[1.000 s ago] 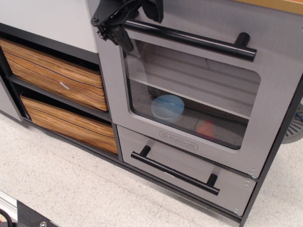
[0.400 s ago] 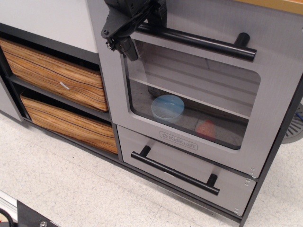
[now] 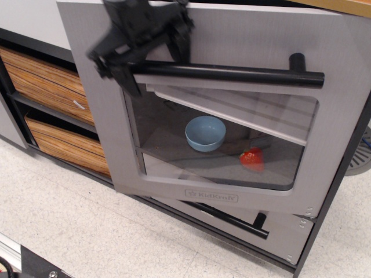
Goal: Open oven
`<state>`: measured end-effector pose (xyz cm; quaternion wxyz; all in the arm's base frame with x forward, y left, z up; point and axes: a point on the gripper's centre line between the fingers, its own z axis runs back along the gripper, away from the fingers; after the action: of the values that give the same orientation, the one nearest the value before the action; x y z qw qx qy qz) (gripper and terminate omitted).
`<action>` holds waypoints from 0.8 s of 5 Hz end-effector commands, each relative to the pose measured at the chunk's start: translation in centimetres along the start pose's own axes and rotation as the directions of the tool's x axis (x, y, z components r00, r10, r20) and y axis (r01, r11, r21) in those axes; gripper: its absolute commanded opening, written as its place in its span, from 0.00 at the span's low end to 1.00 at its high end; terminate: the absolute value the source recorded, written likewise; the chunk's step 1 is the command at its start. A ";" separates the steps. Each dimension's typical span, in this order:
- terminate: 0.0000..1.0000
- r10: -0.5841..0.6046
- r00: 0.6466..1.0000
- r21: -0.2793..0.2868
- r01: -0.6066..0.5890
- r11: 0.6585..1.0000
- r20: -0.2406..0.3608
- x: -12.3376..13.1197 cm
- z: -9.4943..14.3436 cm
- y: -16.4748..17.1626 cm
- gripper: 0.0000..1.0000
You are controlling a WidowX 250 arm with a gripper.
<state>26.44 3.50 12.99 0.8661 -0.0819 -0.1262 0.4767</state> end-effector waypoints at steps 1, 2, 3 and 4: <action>0.00 -0.376 0.926 -0.046 0.377 0.925 0.029 2.0 6.4 0.5 1.00; 0.00 -0.497 0.865 0.027 0.500 0.865 -0.070 1.1 6.1 2.0 1.00; 0.00 -0.517 0.849 0.123 0.527 0.841 -0.107 1.3 3.0 4.5 1.00; 0.00 -0.497 0.858 0.164 0.513 0.843 -0.128 2.8 0.9 6.8 1.00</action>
<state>21.69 8.72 11.42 0.9698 0.0143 -0.0461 0.2390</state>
